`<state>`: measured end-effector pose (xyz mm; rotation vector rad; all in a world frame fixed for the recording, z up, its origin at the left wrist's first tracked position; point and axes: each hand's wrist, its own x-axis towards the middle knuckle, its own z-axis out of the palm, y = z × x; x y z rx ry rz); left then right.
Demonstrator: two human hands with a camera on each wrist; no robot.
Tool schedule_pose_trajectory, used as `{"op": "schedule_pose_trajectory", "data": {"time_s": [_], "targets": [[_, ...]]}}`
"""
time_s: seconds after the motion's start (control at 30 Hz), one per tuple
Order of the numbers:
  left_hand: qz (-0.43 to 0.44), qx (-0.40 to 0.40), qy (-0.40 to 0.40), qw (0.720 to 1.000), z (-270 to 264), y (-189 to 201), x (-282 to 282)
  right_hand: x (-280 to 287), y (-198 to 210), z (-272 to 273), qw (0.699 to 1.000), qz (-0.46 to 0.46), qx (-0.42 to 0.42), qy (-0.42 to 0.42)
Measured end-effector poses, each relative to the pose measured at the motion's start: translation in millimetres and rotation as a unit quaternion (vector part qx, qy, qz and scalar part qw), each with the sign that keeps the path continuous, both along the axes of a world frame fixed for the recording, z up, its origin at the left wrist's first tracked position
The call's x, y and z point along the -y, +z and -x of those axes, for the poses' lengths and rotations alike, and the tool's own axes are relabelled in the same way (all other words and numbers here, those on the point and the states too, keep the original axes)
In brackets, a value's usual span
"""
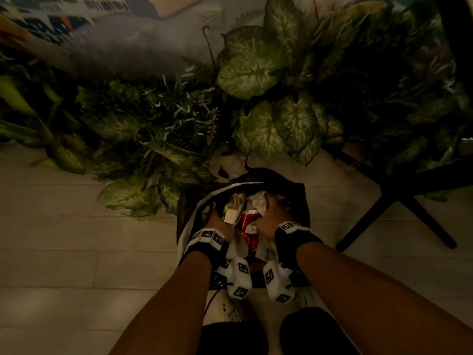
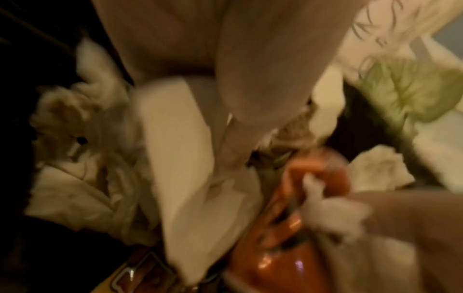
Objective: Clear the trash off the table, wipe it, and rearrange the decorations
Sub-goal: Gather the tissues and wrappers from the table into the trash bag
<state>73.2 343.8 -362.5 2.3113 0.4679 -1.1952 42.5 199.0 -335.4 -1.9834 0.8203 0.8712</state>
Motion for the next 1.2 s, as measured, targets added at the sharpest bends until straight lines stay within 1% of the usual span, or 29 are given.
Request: {"op": "schedule_pose_trajectory", "data": {"time_s": [0.1, 0.13, 0.2, 0.3, 0.4, 0.47, 0.57, 0.63, 0.73, 0.87, 1.0, 1.07, 1.13, 1.2], "targets": [[0.007, 0.008, 0.016, 1.000, 4.5, 31.2, -2.8, 12.3, -6.7, 8.2, 0.999, -0.029, 0.005, -0.039], [0.010, 0.008, 0.018, 1.000, 6.8, 44.0, -3.7, 14.5, 2.4, 11.1, 0.998, -0.036, 0.004, -0.049], [0.008, 0.003, 0.000, 1.000, 12.0, 67.3, -5.1, 14.2, 40.0, 16.2, 0.996, -0.049, 0.019, -0.072], [-0.012, 0.010, -0.020, 1.000, 20.7, 103.3, -4.6, 17.5, 83.4, 29.1, 0.994, -0.063, 0.039, -0.081], [-0.015, 0.037, -0.027, 0.999, 28.4, 138.4, -2.5, 23.8, 123.4, 42.6, 0.994, -0.067, 0.058, -0.071], [-0.017, 0.060, -0.024, 0.998, 30.9, 160.1, -2.8, 31.3, 146.9, 51.2, 0.995, -0.060, 0.046, -0.067], [-0.028, 0.095, -0.033, 0.995, 36.3, 193.5, -2.8, 35.9, 181.9, 67.0, 0.997, -0.070, 0.017, -0.024], [-0.035, 0.113, -0.042, 0.992, 37.5, 216.9, 0.4, 39.2, 201.0, 78.0, 0.997, -0.072, 0.002, -0.030], [-0.035, 0.135, -0.052, 0.989, 34.9, 245.4, 7.1, 42.7, 226.5, 92.1, 0.996, -0.088, 0.018, -0.006], [0.013, 0.188, -0.091, 0.978, 31.8, 279.0, 24.9, 52.4, 267.3, 106.0, 0.993, -0.104, 0.055, 0.002], [0.070, 0.229, -0.120, 0.963, 31.9, 316.2, 52.8, 74.4, 314.8, 127.9, 0.984, -0.099, 0.131, 0.071], [0.109, 0.249, -0.132, 0.953, 32.4, 334.0, 70.4, 96.9, 341.9, 143.5, 0.977, -0.072, 0.173, 0.102], [0.144, 0.253, -0.155, 0.944, 33.5, 351.9, 92.2, 126.3, 365.1, 162.0, 0.972, -0.038, 0.196, 0.123], [0.173, 0.254, -0.183, 0.934, 36.3, 368.5, 115.8, 160.2, 385.5, 181.4, 0.971, -0.008, 0.210, 0.116]]}}
